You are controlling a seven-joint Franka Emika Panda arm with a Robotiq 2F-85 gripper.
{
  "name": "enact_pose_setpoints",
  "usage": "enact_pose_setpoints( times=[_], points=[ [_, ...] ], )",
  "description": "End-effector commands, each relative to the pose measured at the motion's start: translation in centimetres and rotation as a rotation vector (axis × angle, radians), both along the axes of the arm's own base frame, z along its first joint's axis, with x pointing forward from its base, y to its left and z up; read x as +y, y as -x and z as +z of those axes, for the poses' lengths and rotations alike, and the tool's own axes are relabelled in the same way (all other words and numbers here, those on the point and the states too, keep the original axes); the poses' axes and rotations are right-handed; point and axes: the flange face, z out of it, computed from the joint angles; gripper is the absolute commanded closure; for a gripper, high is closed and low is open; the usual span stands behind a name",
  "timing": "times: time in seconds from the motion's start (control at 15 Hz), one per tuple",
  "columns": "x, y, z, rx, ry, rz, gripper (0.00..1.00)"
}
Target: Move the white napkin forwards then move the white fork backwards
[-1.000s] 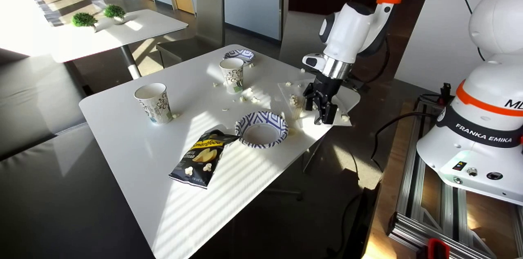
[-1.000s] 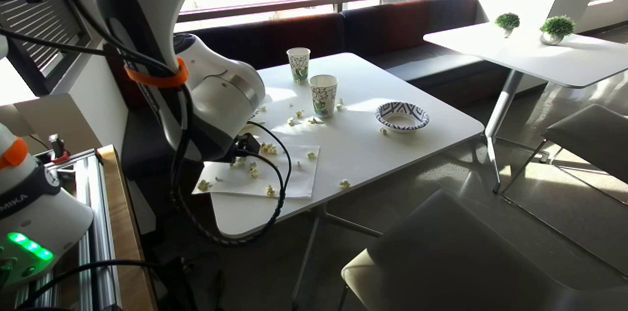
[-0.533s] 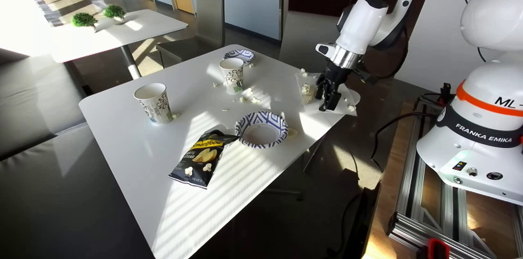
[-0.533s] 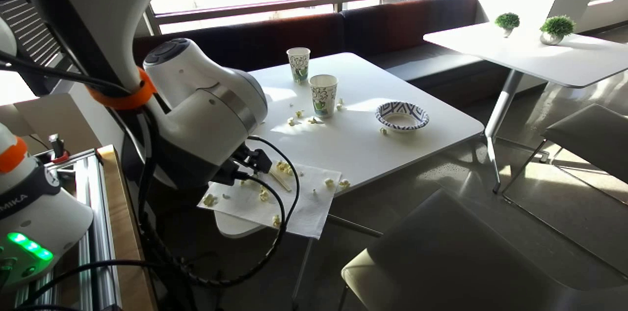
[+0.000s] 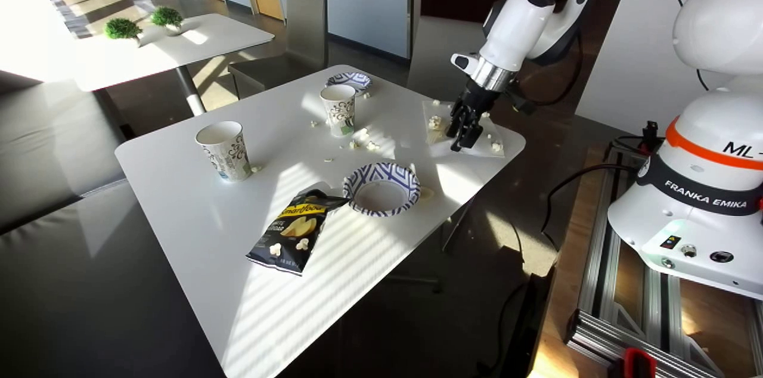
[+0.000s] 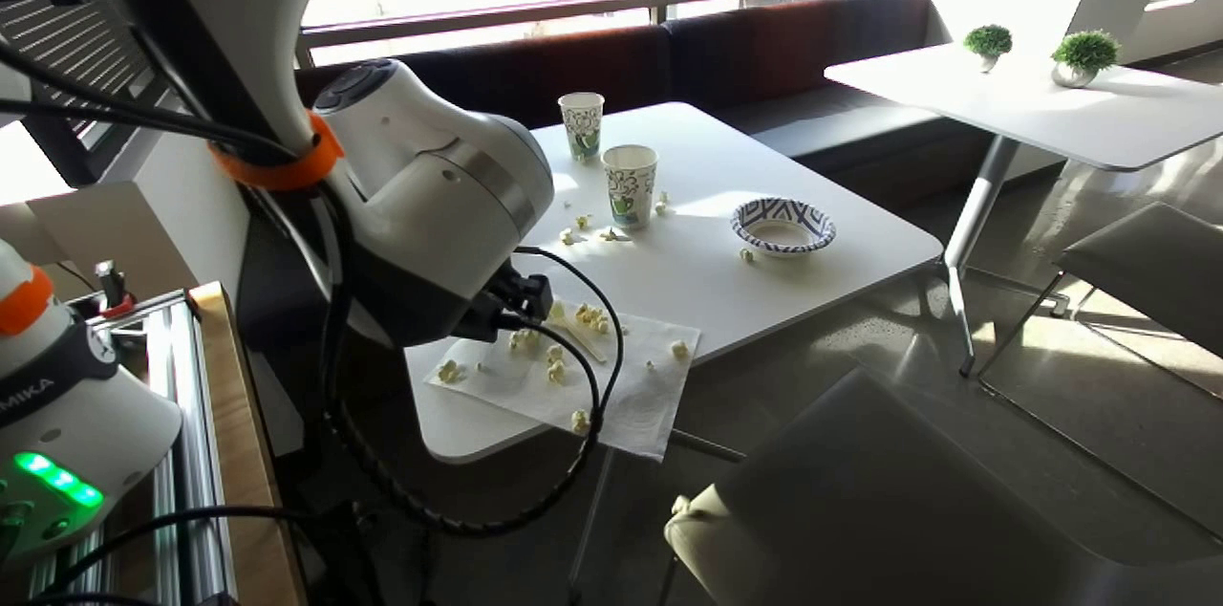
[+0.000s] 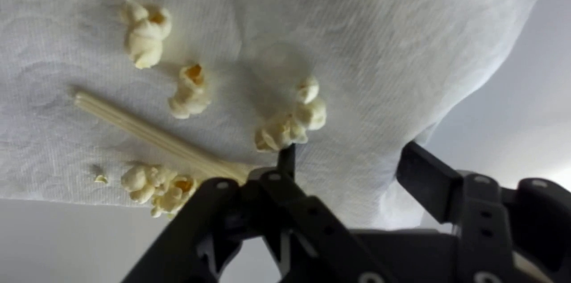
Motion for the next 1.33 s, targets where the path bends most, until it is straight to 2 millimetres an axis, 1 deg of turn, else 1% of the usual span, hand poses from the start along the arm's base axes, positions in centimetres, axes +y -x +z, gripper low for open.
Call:
enact_pose_setpoints(
  times=[0.0,0.2,0.33,0.4,0.47,0.53,0.67,0.73,0.8,0.87,0.93,1.0,1.07,1.13,1.27],
  points=[
    [1.1,-1.7,-0.5,-0.011,0.007,0.012,0.39],
    [2.7,-2.5,-0.7,-0.010,0.005,0.044,0.36],
    [4.2,-2.9,-0.7,-0.005,-0.002,0.068,0.36],
    [4.8,-3.2,-0.7,-0.006,-0.005,0.079,0.39],
    [5.6,-3.4,-0.7,-0.006,-0.009,0.094,0.40],
    [6.2,-3.7,-0.7,-0.005,-0.013,0.106,0.43],
    [7.2,-4.0,-0.9,0.001,-0.020,0.123,0.45],
    [7.6,-4.2,-0.9,0.001,-0.020,0.128,0.50],
    [7.9,-4.4,-0.9,0.001,-0.022,0.134,0.49],
    [8.1,-4.6,-0.8,-0.001,-0.019,0.138,0.53],
    [8.2,-4.7,-0.6,-0.004,-0.016,0.140,0.46],
    [8.4,-4.8,-0.4,-0.007,-0.013,0.141,0.36],
    [8.6,-4.7,0.0,-0.011,-0.011,0.143,0.21],
    [8.8,-4.5,1.0,-0.023,-0.003,0.145,0.19],
    [9.2,-4.0,2.8,-0.046,0.009,0.144,0.05]
  ],
)
